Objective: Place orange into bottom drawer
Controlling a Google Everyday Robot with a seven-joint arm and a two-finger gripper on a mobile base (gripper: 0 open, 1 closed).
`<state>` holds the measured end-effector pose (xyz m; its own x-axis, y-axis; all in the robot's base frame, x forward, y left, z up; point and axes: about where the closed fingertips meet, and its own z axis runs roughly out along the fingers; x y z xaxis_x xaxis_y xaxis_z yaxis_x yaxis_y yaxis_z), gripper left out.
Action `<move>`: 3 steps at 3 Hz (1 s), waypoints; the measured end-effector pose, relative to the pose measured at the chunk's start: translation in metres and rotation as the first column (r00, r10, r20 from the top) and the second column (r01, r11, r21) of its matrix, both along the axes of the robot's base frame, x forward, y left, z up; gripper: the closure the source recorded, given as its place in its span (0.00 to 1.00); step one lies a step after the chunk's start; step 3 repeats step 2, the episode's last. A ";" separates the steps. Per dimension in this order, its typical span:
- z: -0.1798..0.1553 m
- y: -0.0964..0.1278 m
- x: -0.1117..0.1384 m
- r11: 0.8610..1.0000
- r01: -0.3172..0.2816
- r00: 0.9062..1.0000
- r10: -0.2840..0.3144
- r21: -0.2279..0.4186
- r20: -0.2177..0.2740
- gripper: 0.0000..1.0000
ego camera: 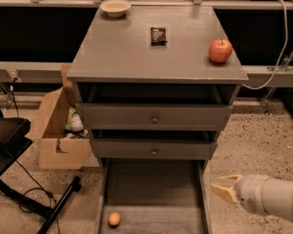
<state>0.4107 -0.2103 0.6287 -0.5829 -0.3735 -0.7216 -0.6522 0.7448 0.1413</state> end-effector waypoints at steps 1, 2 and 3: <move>0.041 -0.001 0.006 0.993 0.060 0.995 -0.052 -0.101 0.085 1.00; 0.045 -0.002 0.007 0.992 0.062 0.994 -0.052 -0.109 0.093 0.82; 0.045 -0.002 0.007 0.992 0.062 0.994 -0.052 -0.109 0.093 0.82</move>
Offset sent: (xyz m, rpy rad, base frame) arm 0.0045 -0.0015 0.0326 -0.0856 -0.0697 -0.0399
